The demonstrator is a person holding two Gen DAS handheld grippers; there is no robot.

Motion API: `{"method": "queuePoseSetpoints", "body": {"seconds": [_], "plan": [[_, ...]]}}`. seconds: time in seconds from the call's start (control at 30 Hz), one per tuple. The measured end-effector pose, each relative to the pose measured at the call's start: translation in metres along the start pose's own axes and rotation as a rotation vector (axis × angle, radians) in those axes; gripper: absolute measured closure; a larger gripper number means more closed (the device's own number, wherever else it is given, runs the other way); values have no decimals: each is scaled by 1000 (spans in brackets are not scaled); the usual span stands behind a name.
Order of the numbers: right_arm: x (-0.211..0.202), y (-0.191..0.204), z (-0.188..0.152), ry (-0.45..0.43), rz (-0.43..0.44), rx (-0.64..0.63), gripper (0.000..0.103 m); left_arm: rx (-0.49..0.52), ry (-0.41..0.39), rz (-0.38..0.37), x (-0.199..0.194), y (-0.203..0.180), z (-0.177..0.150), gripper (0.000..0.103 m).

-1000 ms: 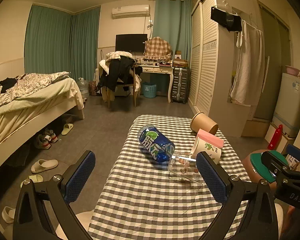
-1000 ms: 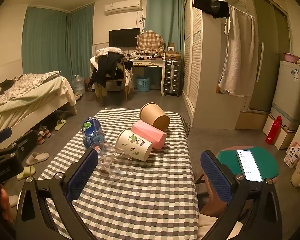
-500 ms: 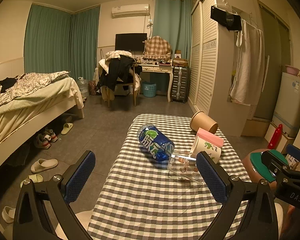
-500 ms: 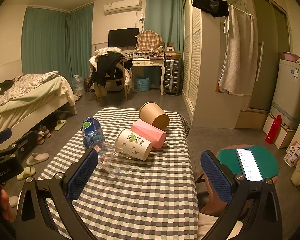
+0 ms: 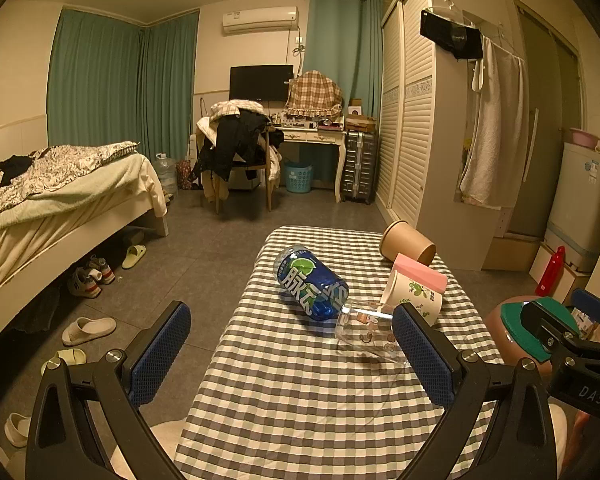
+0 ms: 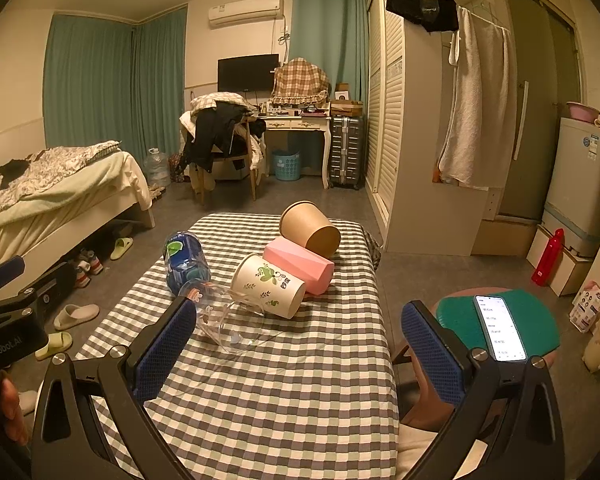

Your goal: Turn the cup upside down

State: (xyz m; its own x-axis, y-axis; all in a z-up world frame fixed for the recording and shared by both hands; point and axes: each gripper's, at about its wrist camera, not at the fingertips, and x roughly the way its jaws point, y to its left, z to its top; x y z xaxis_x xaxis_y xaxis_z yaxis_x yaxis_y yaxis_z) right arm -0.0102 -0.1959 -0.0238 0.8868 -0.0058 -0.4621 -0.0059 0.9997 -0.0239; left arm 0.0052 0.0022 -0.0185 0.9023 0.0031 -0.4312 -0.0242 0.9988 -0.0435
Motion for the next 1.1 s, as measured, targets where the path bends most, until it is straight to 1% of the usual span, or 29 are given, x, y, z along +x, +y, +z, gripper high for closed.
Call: {"method": "queuePoseSetpoints", "body": {"seconds": [1.1], "plan": [[2,4,1,7,7,-7,0,0,6,3,2,-1,-2,0]]}}
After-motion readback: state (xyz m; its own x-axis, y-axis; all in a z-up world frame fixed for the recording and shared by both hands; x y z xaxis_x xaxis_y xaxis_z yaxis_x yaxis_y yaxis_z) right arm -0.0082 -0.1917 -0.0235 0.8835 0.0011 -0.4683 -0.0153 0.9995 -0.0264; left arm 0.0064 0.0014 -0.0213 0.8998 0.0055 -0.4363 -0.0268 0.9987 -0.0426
